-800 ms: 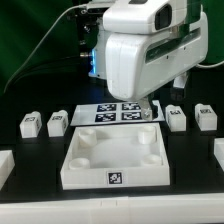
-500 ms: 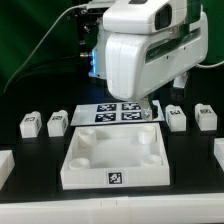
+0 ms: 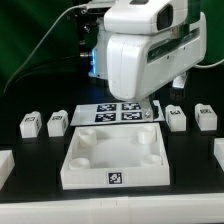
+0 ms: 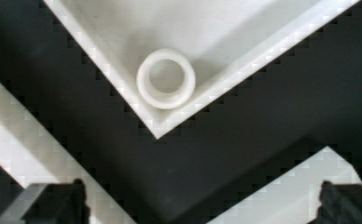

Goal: Assemble one leg

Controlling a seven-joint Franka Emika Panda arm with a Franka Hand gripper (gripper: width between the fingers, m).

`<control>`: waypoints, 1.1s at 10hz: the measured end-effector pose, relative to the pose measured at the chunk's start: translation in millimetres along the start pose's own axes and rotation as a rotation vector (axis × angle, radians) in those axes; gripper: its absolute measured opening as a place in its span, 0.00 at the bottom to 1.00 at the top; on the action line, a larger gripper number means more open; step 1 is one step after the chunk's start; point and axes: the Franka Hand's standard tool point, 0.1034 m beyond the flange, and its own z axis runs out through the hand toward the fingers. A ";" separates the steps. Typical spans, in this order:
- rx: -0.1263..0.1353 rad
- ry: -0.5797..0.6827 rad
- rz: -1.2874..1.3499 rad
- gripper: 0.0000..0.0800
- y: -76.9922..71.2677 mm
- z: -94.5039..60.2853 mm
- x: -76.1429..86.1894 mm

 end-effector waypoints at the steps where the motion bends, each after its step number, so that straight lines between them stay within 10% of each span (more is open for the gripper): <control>1: 0.004 -0.009 -0.183 0.81 -11.1 -1.6 -9.9; 6: 0.042 -0.018 -0.766 0.81 -48.0 24.3 -87.6; 11: 0.071 0.004 -0.698 0.81 -62.9 81.3 -128.7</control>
Offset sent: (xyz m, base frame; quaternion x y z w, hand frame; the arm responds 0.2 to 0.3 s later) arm -0.0727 -0.0300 -0.0142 0.0130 0.0302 -0.3044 0.9520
